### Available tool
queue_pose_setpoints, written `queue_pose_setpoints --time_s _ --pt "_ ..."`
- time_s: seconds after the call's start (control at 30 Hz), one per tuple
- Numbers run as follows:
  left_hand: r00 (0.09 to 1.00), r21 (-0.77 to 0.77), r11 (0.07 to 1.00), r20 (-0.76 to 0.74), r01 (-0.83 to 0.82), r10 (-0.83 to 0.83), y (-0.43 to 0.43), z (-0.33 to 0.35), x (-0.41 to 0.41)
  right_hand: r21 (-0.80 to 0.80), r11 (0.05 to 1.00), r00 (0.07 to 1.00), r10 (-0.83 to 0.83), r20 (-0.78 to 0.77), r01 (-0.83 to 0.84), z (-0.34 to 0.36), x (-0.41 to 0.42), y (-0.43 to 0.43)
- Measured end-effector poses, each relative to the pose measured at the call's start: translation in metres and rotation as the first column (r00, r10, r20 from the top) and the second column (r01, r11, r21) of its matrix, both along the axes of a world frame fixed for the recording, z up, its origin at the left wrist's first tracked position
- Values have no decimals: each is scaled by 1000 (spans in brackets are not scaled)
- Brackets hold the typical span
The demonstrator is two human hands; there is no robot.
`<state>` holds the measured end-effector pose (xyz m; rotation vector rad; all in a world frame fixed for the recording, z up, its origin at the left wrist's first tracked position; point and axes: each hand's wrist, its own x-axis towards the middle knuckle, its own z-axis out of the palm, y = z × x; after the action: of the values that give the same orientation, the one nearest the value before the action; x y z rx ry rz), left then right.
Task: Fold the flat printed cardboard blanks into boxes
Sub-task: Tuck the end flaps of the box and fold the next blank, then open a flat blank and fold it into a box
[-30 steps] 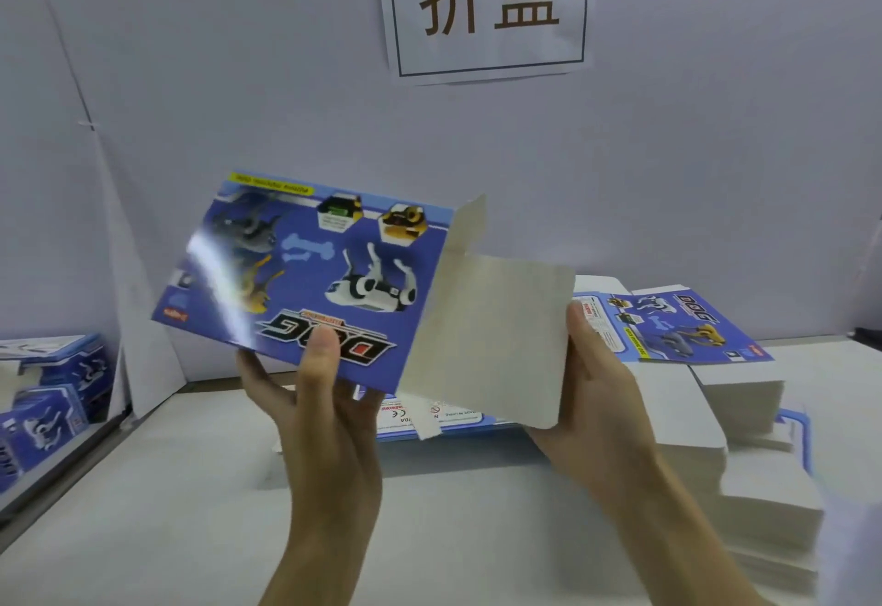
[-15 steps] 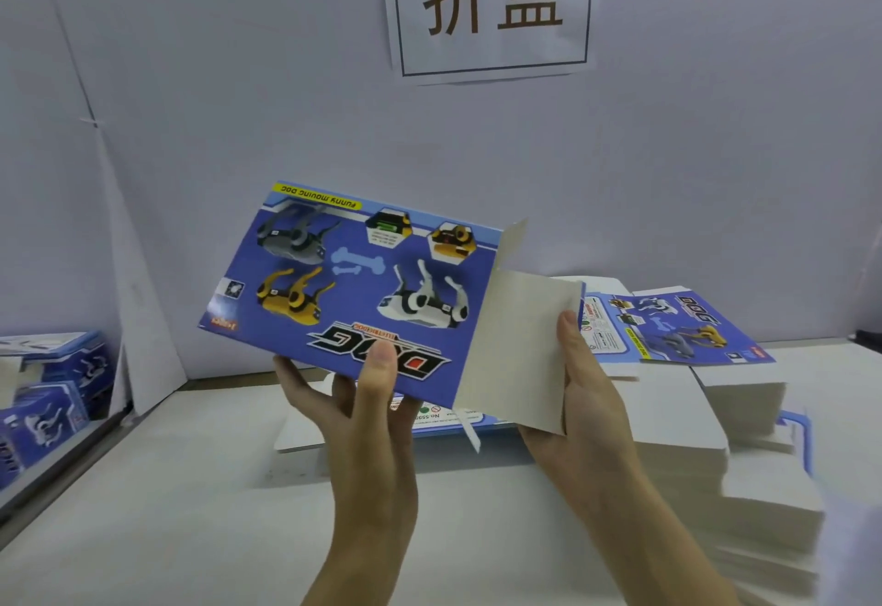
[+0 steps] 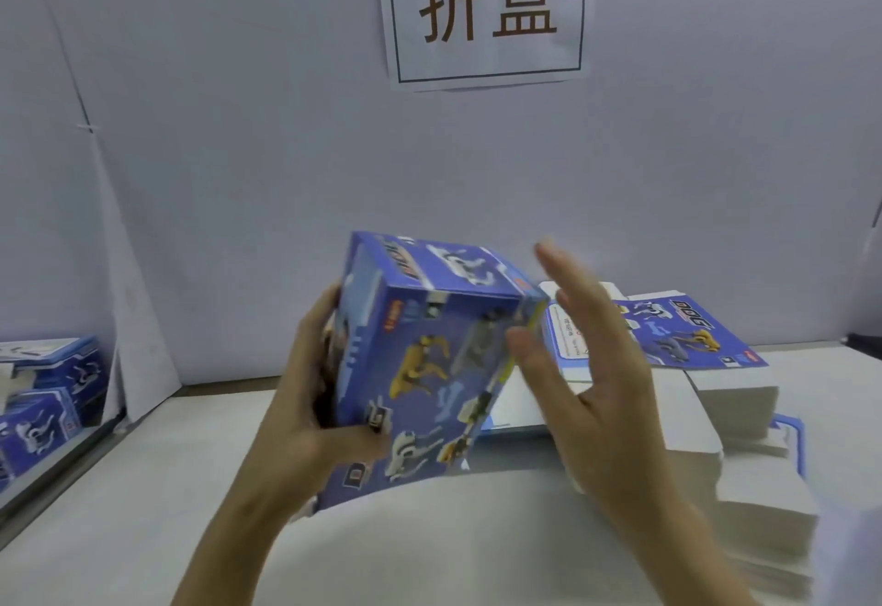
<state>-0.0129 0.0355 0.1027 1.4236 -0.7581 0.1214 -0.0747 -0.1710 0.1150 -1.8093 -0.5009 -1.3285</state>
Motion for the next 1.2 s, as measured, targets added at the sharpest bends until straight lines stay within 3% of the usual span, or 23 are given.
queue_pose_setpoints --time_s 0.1,0.3,0.5,0.57,0.63,0.7,0.77,0.8,0.87,0.97,1.03,1.2 --pt "999 16 999 -6 -32 32 -18 2 -13 -184 983 998 -13 62 24 3 -3 6" --pt "979 -22 981 66 -191 192 -33 -1 -17 1 997 990 -72 118 72 1 0 9" --pt "979 -8 979 -1 -203 203 -41 -2 -16 62 998 1000 18 -10 -17 1 1 2" --pt "982 -14 982 -33 -189 188 -39 0 -16 154 985 992 90 -93 -75 -1 3 -2" --pt "984 -75 985 -105 -155 147 -34 4 -16 313 929 926 280 -252 -196 -2 4 -10" --pt "977 -175 980 -205 -91 54 -30 5 -15 400 868 746 471 -471 -295 -4 4 -20" --pt "952 -218 974 -304 -55 -14 -27 4 -13 331 862 538 500 -679 -384 -8 6 -23" --pt "939 -203 978 -341 -41 -31 -23 4 -11 306 859 477 489 -731 -412 -12 10 -23" --pt "924 -109 993 -372 50 -87 -9 3 -5 392 831 453 547 -704 -394 -19 17 -20" --pt "894 221 926 -400 307 -200 19 5 -1 562 736 504 673 -542 -379 -21 24 -10" --pt "906 373 885 -409 277 -111 31 4 3 578 763 524 631 -572 -288 -25 35 -3" --pt "895 291 954 -440 67 71 64 5 12 612 776 424 610 -670 -149 -38 59 22"
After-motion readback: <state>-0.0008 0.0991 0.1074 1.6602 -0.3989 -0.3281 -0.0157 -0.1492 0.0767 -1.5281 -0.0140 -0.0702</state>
